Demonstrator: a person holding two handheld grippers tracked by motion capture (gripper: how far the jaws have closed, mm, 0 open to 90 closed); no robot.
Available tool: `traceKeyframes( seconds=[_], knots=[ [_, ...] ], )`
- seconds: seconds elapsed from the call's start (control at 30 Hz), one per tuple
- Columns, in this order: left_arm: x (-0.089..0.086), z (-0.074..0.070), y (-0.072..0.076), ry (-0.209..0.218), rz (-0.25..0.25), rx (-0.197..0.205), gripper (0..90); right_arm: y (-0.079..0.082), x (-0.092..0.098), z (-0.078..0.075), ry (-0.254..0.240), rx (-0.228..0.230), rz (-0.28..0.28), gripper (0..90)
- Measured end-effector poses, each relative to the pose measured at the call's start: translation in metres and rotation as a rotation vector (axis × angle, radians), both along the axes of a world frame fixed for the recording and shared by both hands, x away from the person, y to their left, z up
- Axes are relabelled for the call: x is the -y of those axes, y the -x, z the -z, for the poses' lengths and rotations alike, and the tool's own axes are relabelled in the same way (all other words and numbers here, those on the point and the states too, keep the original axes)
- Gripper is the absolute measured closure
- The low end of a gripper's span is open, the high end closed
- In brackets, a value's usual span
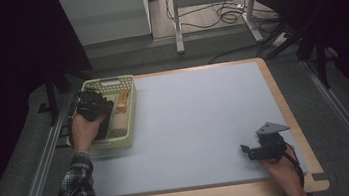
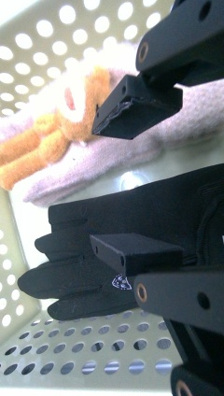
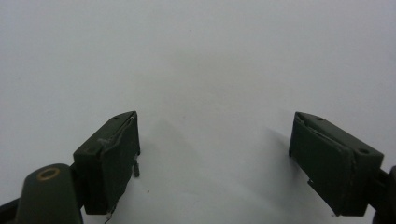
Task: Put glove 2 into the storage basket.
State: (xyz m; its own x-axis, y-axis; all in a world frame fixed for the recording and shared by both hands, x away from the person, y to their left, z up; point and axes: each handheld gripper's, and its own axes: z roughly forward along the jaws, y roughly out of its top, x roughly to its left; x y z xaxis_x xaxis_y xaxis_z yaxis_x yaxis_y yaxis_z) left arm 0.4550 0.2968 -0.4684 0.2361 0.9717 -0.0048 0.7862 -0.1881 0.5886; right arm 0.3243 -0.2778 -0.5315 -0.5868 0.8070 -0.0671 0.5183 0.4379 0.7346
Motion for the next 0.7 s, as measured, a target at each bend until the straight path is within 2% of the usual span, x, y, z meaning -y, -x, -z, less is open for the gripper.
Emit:
traceKeyframes(
  seconds=[0.17,0.4,0.7],
  knots=[
    [-0.003,-0.003,0.005,0.017,0.003,0.011,35.0,0.000,0.000,0.000,0.000,0.000,0.000,16.1],
    [-0.012,-0.006,0.017,0.086,0.005,0.046,29.3,0.000,0.000,0.000,0.000,0.000,0.000,16.0],
    [-0.022,-0.010,0.029,0.131,0.018,0.075,23.7,0.000,0.000,0.000,0.000,-0.001,0.000,15.9]
  ],
)
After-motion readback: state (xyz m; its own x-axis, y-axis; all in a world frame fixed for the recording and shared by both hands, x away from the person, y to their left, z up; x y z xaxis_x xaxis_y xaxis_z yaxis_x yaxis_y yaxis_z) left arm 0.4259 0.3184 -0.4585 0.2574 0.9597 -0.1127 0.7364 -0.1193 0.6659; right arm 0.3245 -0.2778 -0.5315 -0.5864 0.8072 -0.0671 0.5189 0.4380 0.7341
